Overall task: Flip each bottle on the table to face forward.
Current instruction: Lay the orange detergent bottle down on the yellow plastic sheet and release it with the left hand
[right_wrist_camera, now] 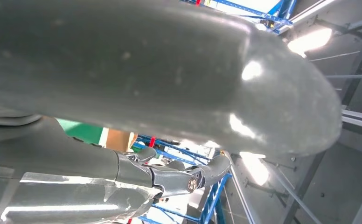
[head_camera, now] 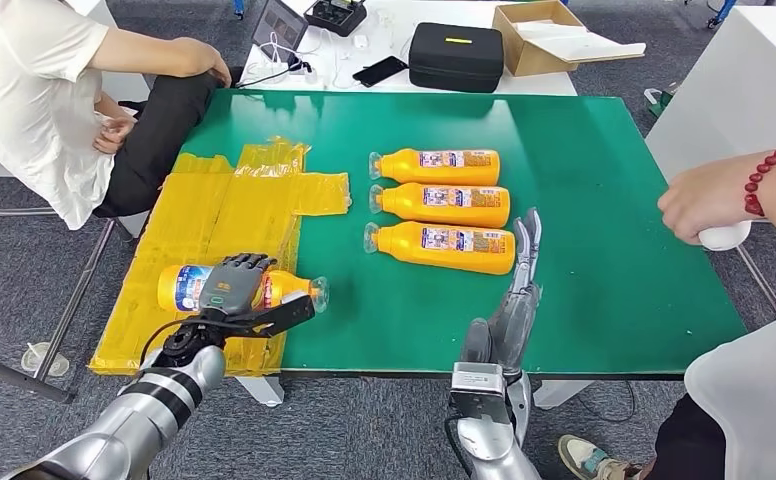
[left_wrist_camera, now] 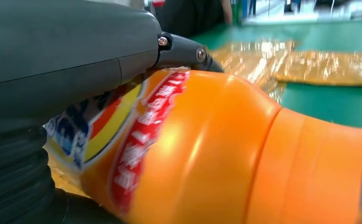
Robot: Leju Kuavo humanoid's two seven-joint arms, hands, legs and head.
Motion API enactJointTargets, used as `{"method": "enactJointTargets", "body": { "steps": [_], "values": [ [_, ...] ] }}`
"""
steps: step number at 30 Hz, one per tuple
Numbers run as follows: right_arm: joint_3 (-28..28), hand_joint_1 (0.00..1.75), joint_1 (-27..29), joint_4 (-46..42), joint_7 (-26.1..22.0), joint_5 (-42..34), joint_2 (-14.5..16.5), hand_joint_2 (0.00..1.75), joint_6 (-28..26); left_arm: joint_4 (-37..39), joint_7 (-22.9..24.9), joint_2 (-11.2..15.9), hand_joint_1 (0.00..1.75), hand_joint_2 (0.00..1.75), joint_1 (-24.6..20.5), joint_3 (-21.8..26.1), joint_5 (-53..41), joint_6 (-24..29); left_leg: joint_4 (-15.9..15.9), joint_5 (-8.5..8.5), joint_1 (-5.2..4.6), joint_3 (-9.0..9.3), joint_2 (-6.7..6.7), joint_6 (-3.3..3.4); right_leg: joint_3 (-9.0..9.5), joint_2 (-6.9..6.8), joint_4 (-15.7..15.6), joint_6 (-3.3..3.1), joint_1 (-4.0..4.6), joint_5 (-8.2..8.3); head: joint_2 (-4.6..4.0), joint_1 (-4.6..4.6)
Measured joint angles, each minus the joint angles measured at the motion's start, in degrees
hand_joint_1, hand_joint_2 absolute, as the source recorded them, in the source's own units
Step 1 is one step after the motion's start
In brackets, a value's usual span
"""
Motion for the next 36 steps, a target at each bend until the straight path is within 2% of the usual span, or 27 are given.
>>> {"method": "enactJointTargets", "body": {
  "steps": [5, 13, 26, 36],
  "values": [
    [0.31, 0.00, -0.21, 0.51, 0.00, -0.36, -0.23, 0.00, 0.00, 0.96, 0.14, 0.15, 0.00, 1.75, -1.53, 0.09, 0.73, -4.59, -0.01, 0.00, 0.00, 0.13, -0.01, -0.01, 0.12, 0.00, 0.01, 0.00, 0.00, 0.00, 0.00, 0.02],
    [0.50, 0.00, -0.44, 1.13, 0.00, -0.42, -0.32, 0.00, 0.00, 1.57, 0.11, 0.20, 0.00, 1.75, -2.08, 0.10, 0.98, -5.65, -0.01, -0.01, 0.00, 0.17, -0.01, -0.01, 0.15, 0.01, 0.01, 0.00, 0.00, 0.00, 0.00, 0.00],
    [0.92, 0.00, -1.70, 2.64, 0.00, -0.19, -0.35, 0.00, 0.00, 1.55, -0.78, -0.05, 0.00, 1.75, -3.17, 0.16, 2.79, -11.25, -0.01, 0.00, 0.00, 0.23, -0.01, -0.01, 0.22, 0.00, 0.01, 0.01, 0.00, -0.01, 0.00, 0.00],
    [0.90, 0.00, -1.76, 3.15, 0.00, 0.16, -0.35, 0.00, 0.00, 1.13, -3.11, -0.09, 0.00, 1.75, -2.95, 0.18, 3.64, -10.51, -0.01, 0.00, -0.01, 0.29, -0.02, 0.00, 0.27, 0.00, 0.01, 0.01, -0.01, -0.01, 0.00, -0.01]
  ]
}}
